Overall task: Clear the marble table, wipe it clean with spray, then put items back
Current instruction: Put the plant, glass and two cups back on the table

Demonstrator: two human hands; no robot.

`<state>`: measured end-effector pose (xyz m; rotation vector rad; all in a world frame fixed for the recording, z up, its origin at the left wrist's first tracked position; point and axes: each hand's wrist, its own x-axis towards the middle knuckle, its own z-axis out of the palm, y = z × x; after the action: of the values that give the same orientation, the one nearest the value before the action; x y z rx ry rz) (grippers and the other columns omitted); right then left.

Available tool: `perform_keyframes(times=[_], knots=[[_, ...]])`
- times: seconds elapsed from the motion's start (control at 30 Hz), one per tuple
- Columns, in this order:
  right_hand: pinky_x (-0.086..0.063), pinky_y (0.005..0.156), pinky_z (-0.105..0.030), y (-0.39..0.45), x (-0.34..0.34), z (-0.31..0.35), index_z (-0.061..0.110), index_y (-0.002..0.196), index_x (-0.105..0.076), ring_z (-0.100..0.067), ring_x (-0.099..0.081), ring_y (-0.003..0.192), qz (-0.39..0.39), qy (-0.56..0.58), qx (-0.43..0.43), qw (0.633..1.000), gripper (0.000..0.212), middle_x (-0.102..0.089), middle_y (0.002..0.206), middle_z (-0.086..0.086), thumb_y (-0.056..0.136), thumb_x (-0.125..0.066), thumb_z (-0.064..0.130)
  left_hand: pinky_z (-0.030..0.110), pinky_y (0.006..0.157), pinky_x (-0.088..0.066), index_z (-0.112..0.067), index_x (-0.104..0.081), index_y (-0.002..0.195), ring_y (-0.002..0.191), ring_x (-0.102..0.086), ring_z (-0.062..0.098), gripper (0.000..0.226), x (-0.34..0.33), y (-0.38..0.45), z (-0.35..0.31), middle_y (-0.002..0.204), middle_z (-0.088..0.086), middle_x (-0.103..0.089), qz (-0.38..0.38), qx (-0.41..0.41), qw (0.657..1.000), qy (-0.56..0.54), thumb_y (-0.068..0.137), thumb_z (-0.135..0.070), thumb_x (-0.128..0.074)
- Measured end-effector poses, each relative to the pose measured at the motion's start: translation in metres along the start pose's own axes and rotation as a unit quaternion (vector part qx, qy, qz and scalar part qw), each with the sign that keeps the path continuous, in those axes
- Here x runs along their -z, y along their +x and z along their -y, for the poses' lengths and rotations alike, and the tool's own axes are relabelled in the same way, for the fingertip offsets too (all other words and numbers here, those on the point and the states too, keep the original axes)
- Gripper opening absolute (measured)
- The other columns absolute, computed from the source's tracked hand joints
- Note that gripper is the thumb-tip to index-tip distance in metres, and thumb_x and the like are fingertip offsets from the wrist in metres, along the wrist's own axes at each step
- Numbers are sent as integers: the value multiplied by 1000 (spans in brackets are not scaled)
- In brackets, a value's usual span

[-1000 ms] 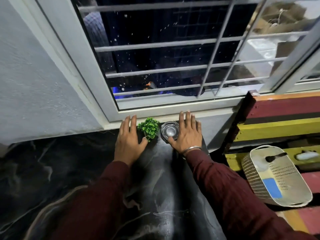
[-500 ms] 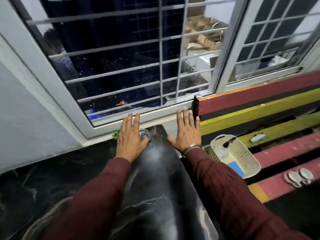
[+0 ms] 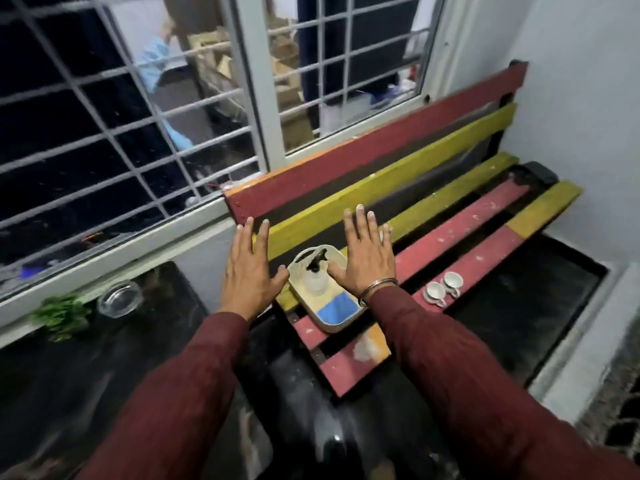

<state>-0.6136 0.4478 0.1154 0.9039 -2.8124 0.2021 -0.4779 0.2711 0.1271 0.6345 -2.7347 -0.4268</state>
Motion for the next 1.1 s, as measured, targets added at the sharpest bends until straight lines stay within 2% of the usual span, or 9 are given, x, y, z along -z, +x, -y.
perform_keyframes(times=[0.1,0.2,0.33,0.43,0.63,0.73,0.83,0.97,1.1], knots=[[-10,117,-50,-2,-2,-63,16,153,0,-29,-6,147,8,12,-45,999,107,-1,160,-9,72,-53,62,49,124,-18,-14,-24,160,156,-8,33,90,-33,18,-50,169,13,-13,34,-26,999,-10,86,-31,-72],[-12,117,-49,-6,-10,-115,16,153,-3,-28,-7,147,20,20,-78,997,108,-3,160,-9,70,-56,59,51,122,-24,-11,-30,158,154,-14,36,88,-66,36,-91,167,17,-19,51,-52,997,-7,84,-29,-72],[-11,118,-46,-11,-30,-178,16,152,-2,-29,-9,146,46,27,-137,989,108,-6,160,-11,70,-60,56,47,124,-21,-13,-23,160,155,-10,33,90,-115,65,-137,168,13,-15,99,-114,989,-4,86,-35,-70],[-11,119,-44,-12,-44,-213,14,153,-3,-29,-6,147,66,40,-176,981,107,-4,160,-11,72,-62,51,44,124,-20,-13,-25,159,155,-12,32,90,-149,86,-166,167,14,-18,123,-145,981,-23,84,-34,-70],[-18,115,-48,-16,-85,-273,13,152,-13,-32,-17,144,107,60,-257,959,97,-14,158,-14,74,-62,44,51,116,-34,-8,-39,150,146,-30,41,79,-221,100,-210,156,19,-36,192,-189,963,-32,83,-41,-65],[-20,114,-48,-9,-115,-307,12,151,-12,-32,-16,144,161,65,-263,949,98,-13,157,-15,75,-64,44,51,118,-32,-8,-39,152,149,-26,41,91,-266,107,-224,160,19,-32,252,-203,946,-18,72,-30,-76],[-24,113,-46,8,-165,-350,10,150,-16,-34,-20,142,185,78,-237,950,101,-18,156,-18,72,-69,43,50,118,-32,-10,-36,155,152,-22,37,99,-319,115,-237,164,15,-26,283,-174,943,-26,67,-21,-79],[-27,113,-43,26,-233,-400,9,149,-19,-33,-21,142,224,93,-214,946,101,-19,155,-19,70,-71,43,38,122,-18,-5,-35,155,149,-27,40,103,-393,126,-254,162,20,-29,329,-152,931,-47,62,-8,-79],[-31,110,-45,40,-290,-435,10,149,-18,-35,-25,140,252,108,-192,942,99,-21,154,-19,70,-68,41,41,122,-25,-8,-29,158,149,-26,38,108,-466,133,-266,164,18,-24,389,-131,910,-59,63,-10,-81]])
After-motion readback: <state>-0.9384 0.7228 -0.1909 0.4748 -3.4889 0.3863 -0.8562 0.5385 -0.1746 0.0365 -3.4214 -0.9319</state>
